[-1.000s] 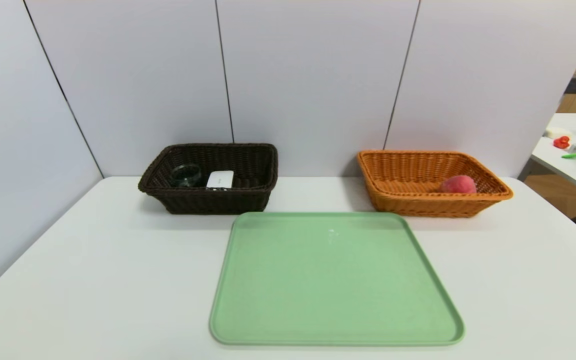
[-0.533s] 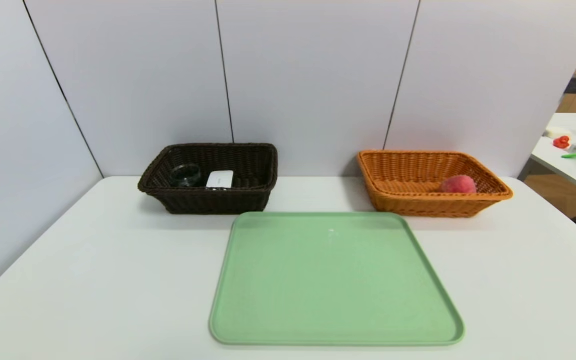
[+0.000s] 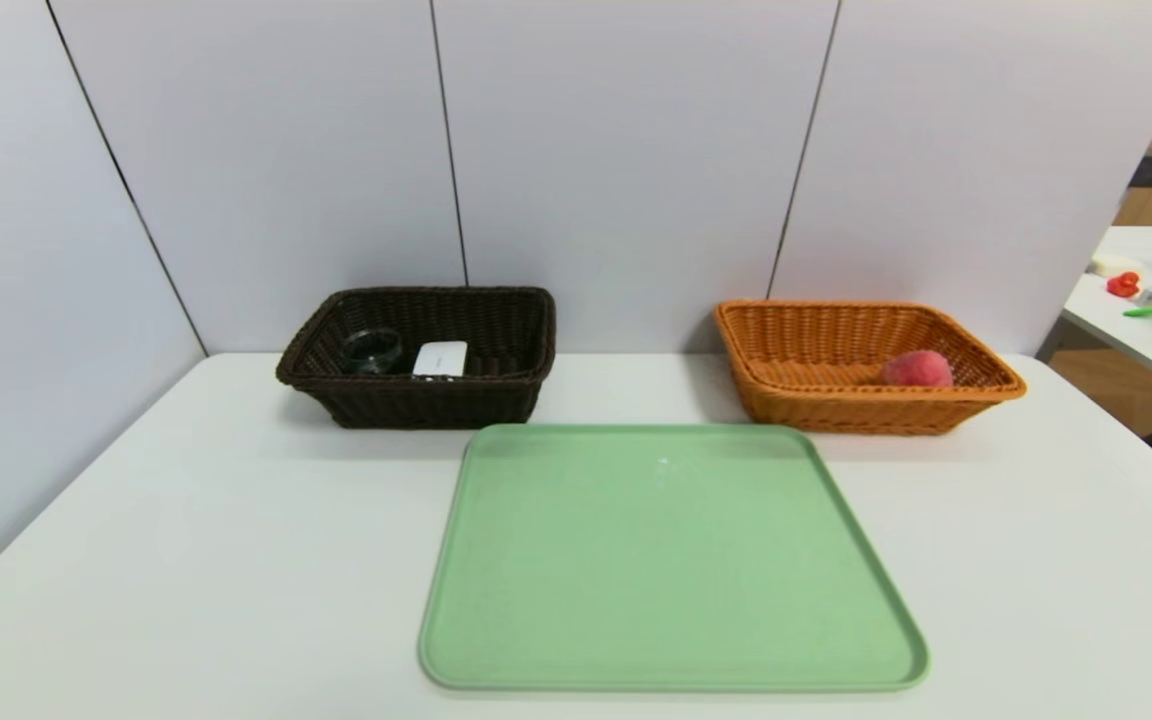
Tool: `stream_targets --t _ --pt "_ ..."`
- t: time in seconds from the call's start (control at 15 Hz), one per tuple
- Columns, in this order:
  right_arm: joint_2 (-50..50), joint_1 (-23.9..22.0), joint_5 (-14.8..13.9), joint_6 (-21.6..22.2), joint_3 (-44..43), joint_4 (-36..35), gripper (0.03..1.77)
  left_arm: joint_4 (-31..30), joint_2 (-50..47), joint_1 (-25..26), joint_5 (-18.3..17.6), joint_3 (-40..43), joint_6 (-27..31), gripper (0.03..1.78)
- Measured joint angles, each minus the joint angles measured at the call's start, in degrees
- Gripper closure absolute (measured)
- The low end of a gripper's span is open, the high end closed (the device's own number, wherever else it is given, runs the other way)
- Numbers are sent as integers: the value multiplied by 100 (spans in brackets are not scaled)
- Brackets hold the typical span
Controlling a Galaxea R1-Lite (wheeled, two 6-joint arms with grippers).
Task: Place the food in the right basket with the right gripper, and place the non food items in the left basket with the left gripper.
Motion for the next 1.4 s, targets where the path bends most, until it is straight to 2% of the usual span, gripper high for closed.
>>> stream_targets --t 0.13,0.6,1.07,1.4 --pt "0 0 -1 33 -2 -11 10 358 0 0 -52 0 -7 12" --pt "0 0 -54 312 5 -6 10 375 0 2 -61 0 -66 12" --pt "0 0 -116 347 7 -11 10 375 0 0 -59 0 -71 12" --pt "0 0 -238 668 7 -22 10 375 0 0 -59 0 -68 12"
